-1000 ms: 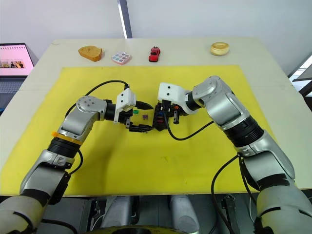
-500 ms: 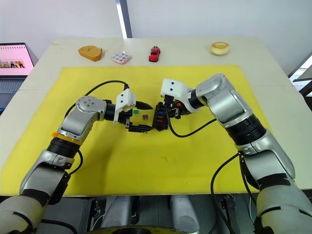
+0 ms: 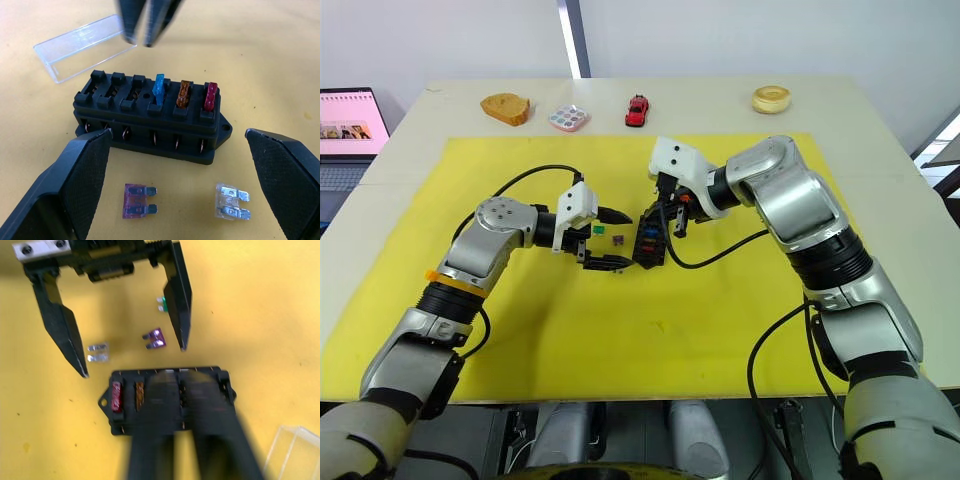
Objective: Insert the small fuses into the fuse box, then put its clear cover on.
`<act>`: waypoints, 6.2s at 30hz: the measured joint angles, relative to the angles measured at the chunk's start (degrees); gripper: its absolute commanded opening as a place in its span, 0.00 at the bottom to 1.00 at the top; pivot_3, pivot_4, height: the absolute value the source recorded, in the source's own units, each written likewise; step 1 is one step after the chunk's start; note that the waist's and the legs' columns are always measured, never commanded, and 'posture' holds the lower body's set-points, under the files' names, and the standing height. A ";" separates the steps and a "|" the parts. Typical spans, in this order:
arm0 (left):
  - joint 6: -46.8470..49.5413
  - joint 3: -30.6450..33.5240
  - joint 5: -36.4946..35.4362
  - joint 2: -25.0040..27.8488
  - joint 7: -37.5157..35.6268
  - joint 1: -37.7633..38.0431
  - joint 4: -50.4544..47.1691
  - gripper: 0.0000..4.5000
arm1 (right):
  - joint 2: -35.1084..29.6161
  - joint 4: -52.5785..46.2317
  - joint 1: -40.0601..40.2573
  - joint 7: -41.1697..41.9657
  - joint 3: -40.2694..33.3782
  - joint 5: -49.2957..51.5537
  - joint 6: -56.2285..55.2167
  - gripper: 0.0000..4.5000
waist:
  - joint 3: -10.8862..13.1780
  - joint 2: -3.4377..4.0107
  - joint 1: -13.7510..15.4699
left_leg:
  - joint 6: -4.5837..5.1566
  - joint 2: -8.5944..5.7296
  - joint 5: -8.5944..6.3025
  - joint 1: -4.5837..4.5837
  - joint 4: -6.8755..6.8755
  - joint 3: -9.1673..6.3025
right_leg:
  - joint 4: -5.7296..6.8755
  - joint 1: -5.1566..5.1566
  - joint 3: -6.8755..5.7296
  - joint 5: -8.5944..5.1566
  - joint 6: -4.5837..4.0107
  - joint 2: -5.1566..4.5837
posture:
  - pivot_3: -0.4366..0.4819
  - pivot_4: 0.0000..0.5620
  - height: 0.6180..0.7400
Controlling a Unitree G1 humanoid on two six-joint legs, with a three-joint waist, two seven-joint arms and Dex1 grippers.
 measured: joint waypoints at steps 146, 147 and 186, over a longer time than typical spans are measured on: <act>39.27 13.43 -21.42 18.38 -1.92 12.81 -17.69 1.00 | -19.51 -21.17 21.84 -5.05 -23.06 18.08 0.66 0.99 | -0.10 0.09 0.14 | 0.11 0.06 -0.08 0.41 -0.24 0.03 | -0.77 0.70 0.00 -0.04 0.04 0.01 | 0.48 0.27 1.00; 42.17 13.50 -22.90 17.05 -0.80 12.49 -17.75 1.00 | -19.08 -21.71 21.36 -5.84 -22.53 18.15 1.11 0.99 | -0.10 0.09 0.16 | 0.11 0.06 -0.08 0.41 -0.21 0.01 | -0.77 0.73 -0.01 -0.04 0.04 0.01 | 0.48 0.27 1.00; 51.92 13.03 -20.90 3.77 5.00 -10.81 24.23 1.00 | -13.17 -25.17 13.34 -12.36 -14.89 21.86 3.23 0.99 | -0.12 0.08 0.38 | 0.10 0.00 -0.07 0.43 -0.19 -0.07 | -0.74 0.75 -0.08 -0.02 0.04 0.00 | 0.48 0.27 1.00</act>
